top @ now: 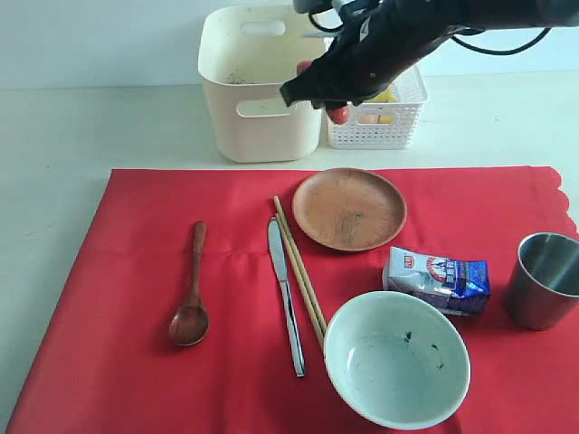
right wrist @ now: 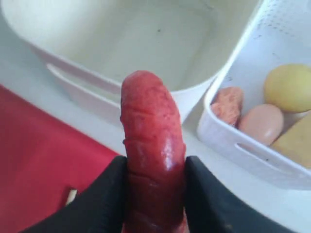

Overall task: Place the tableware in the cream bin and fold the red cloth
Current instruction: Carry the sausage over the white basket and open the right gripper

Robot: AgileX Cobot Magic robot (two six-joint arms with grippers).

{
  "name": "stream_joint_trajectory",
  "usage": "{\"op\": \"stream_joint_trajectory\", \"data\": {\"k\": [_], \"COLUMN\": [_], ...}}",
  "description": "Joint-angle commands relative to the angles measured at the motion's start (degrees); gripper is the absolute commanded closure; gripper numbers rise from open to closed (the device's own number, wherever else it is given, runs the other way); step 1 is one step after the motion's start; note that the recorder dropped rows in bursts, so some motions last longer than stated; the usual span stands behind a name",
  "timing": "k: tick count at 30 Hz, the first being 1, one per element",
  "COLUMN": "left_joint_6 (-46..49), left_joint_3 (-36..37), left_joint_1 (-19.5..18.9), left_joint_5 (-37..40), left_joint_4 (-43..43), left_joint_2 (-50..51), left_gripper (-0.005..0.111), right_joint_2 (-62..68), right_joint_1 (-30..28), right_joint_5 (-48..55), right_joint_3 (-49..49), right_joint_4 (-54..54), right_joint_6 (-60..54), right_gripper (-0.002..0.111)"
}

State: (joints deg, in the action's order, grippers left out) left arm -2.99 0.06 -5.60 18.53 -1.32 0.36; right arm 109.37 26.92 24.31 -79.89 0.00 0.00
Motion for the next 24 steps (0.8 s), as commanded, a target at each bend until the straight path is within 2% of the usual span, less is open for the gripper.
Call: {"op": "stream_joint_trajectory", "data": {"k": [1, 13, 24], "left_joint_6": [-0.4, -0.4, -0.4], "left_joint_3": [-0.06, -0.06, -0.06], "left_joint_1": [-0.13, -0.13, -0.13], "left_joint_5": [-0.25, -0.25, -0.25], "left_joint_4": [-0.14, -0.14, -0.14], "left_joint_2": [-0.36, -0.36, -0.36], "left_gripper": [0.105, 0.105, 0.105], "right_joint_2": [-0.59, 1.5, 11.81], "right_joint_1": [-3.02, -9.64, -11.72], "right_joint_5": [-6.32, -20.49, -20.54], "right_joint_3": [0.03, -0.05, -7.65], "right_joint_4": [-0.64, -0.64, 0.0], "right_joint_6": [0.0, 0.0, 1.56], "right_gripper": [0.108, 0.108, 0.108]}}
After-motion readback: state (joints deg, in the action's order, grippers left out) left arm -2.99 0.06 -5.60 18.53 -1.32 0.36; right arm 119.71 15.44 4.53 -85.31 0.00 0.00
